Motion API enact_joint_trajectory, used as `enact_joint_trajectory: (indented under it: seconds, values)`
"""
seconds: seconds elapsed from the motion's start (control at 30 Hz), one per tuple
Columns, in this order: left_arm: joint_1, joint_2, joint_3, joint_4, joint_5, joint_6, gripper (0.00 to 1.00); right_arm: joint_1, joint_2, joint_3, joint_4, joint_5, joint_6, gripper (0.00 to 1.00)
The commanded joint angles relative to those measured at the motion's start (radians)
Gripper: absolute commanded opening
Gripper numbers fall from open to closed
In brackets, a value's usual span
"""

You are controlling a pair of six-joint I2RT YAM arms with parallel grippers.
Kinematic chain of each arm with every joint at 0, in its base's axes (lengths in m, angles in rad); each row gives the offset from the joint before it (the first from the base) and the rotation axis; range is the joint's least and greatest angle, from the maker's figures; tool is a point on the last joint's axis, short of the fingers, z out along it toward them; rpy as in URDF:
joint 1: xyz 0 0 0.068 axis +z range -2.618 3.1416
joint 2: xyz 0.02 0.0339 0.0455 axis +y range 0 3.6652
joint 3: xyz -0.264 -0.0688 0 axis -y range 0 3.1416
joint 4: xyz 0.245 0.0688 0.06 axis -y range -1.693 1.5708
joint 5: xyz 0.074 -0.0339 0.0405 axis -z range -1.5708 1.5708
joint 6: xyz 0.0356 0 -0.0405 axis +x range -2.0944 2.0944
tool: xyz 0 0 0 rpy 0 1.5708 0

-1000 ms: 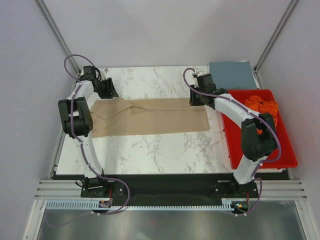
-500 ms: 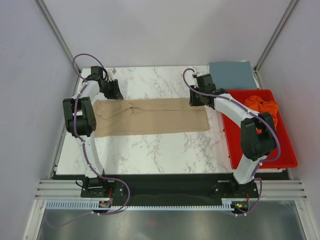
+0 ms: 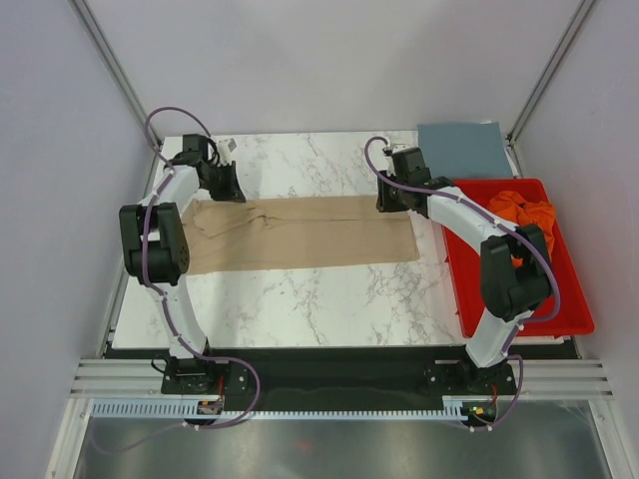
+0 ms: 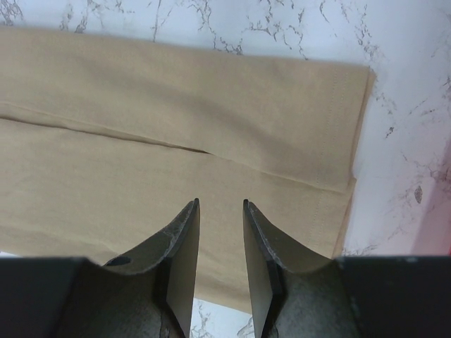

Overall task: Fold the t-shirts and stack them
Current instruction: Fold the tshirt

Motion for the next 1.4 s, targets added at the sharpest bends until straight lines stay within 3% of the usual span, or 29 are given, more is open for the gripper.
enact_joint_trajectory:
  seconds: [0.0,0.17,0.27,0.37,0.47,0.67,0.8,0.83,0.9,1.0,1.23,1.37]
  values:
    - [-0.029,-0.094,-0.034,0.016,-0.006,0.014,0.02,0.001,-0.019,0.003,0.029,-0.015,-0.01,0.39]
    - [-0.04,-0.169,-0.125,0.01,-0.005,-0.118,0.02,0.001,-0.033,-0.008,0.029,-0.018,-0.009,0.39]
    - [-0.075,-0.204,-0.203,0.001,0.012,-0.185,0.1,0.0,-0.039,-0.014,0.03,-0.018,-0.007,0.4]
    - [-0.097,-0.221,-0.267,-0.028,0.038,-0.196,0.21,0.003,-0.037,-0.013,0.03,-0.026,0.004,0.4]
    - [-0.097,-0.264,-0.321,-0.053,0.026,-0.183,0.22,0.009,-0.036,-0.008,0.027,-0.031,0.016,0.4]
    - [-0.094,-0.402,-0.393,-0.119,-0.005,-0.187,0.35,0.067,0.003,0.047,0.023,-0.017,0.083,0.4]
    - [-0.055,-0.471,-0.432,-0.105,-0.139,-0.259,0.41,0.15,0.067,0.125,0.009,0.003,0.221,0.4]
    - [0.0,-0.48,-0.435,-0.077,-0.196,-0.296,0.42,0.164,0.102,0.142,0.01,0.003,0.284,0.4]
    - [0.09,-0.471,-0.432,-0.033,-0.159,-0.333,0.47,0.211,0.144,0.2,0.015,0.003,0.341,0.39]
    - [0.141,-0.413,-0.38,0.021,-0.135,-0.383,0.49,0.288,0.26,0.298,0.018,0.043,0.424,0.39]
    - [0.147,-0.224,-0.212,0.104,-0.055,-0.335,0.52,0.409,0.43,0.509,0.024,0.068,0.511,0.39]
    - [0.152,-0.157,-0.169,0.11,-0.045,-0.299,0.54,0.432,0.472,0.535,0.027,0.094,0.551,0.39]
